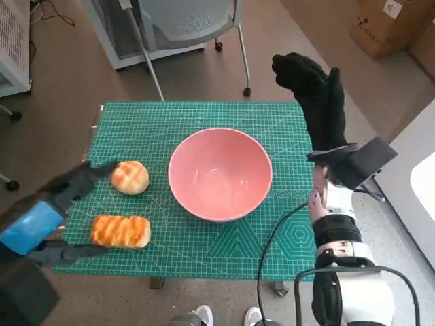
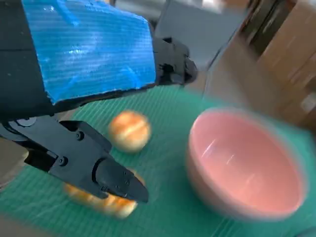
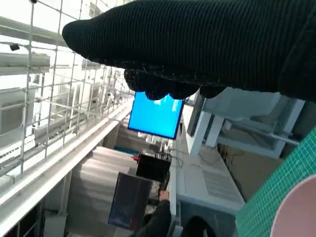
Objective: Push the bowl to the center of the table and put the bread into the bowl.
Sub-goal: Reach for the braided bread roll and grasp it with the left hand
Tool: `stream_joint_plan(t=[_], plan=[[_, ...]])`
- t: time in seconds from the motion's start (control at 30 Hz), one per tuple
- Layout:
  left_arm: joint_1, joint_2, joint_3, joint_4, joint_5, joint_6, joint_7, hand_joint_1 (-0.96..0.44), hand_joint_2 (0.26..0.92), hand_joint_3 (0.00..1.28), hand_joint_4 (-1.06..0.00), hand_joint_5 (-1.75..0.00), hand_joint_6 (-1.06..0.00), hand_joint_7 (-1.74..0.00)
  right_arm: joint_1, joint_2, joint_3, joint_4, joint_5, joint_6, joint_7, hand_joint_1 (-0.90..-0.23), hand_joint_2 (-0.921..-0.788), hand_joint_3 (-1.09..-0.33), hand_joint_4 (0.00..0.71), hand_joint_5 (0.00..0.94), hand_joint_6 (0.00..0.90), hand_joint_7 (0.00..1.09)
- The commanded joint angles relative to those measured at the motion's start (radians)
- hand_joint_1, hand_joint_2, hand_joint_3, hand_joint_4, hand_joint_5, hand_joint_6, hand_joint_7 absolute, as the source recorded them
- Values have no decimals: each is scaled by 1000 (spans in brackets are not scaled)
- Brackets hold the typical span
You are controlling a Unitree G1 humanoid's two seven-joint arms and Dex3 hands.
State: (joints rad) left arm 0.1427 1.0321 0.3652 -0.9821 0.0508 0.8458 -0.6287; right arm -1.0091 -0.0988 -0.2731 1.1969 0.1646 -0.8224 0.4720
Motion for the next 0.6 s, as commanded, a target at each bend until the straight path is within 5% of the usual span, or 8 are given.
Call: stream_joint_plan(t=[0.03,0.3,0.6], plan=[[-3,81,-79,-19,44,58,-12,28,684,2,-54,-4,-255,-47,6,14,-7,17,20,30,14,-519,-921,-603,334,17,519,22],[-27,91,-215,26,89,75,31,47,682,1,-55,-1,-261,-21,1,13,5,15,9,30,4,-518,-921,-606,338,13,519,17],[-55,54,-365,111,176,58,102,262,730,28,-64,-2,-263,-7,-3,9,8,17,7,37,2,-527,-921,-608,339,8,515,12]])
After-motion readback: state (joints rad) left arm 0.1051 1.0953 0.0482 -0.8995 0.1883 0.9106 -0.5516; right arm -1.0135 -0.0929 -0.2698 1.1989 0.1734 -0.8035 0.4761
